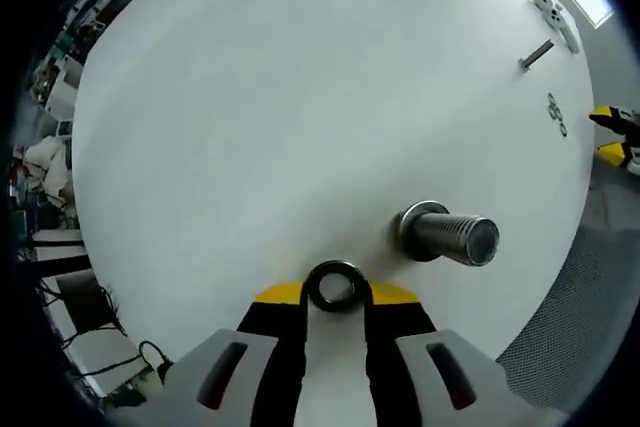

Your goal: Place the washer onto the threaded stud by aligning its center hole with the stud, sliding it down to the base, and recovering from edge contact or off-axis alignment until the washer reaches the visible bottom stop.

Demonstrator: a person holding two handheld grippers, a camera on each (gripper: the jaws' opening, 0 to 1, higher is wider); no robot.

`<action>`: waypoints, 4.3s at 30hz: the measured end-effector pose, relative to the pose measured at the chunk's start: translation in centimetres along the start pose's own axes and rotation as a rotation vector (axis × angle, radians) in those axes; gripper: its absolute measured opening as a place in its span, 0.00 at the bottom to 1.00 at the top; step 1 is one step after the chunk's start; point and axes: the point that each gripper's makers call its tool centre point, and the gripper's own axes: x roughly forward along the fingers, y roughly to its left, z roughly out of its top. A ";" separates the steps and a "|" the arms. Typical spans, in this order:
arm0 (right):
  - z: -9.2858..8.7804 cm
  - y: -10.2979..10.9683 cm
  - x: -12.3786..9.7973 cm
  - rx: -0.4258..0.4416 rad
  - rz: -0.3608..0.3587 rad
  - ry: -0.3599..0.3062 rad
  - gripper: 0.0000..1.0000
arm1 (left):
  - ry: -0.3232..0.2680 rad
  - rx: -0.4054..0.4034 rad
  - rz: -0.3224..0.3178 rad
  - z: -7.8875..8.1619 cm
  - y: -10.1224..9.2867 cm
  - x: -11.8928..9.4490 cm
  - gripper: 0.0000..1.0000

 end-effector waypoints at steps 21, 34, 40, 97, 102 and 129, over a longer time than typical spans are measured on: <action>0.0 0.5 0.1 -0.005 0.023 -0.001 0.33 | -0.067 0.012 0.004 0.4 -2.3 -3.5 0.19; 0.0 0.7 0.1 -0.006 0.035 0.000 0.33 | -0.127 0.001 -0.019 1.7 -2.7 -7.0 0.19; 0.1 0.7 0.1 -0.006 0.036 -0.003 0.33 | -0.143 0.034 -0.020 2.9 -3.3 -8.1 0.19; -0.1 0.3 0.1 0.003 0.021 0.003 0.33 | -0.039 0.229 0.001 4.5 -4.9 -1.5 0.19; -0.1 0.4 0.1 0.002 0.021 0.006 0.33 | -0.041 0.222 0.001 4.4 -4.8 -1.3 0.19; 0.0 0.5 0.1 0.012 0.030 -0.001 0.33 | -0.119 0.134 0.007 4.6 -5.0 -1.6 0.32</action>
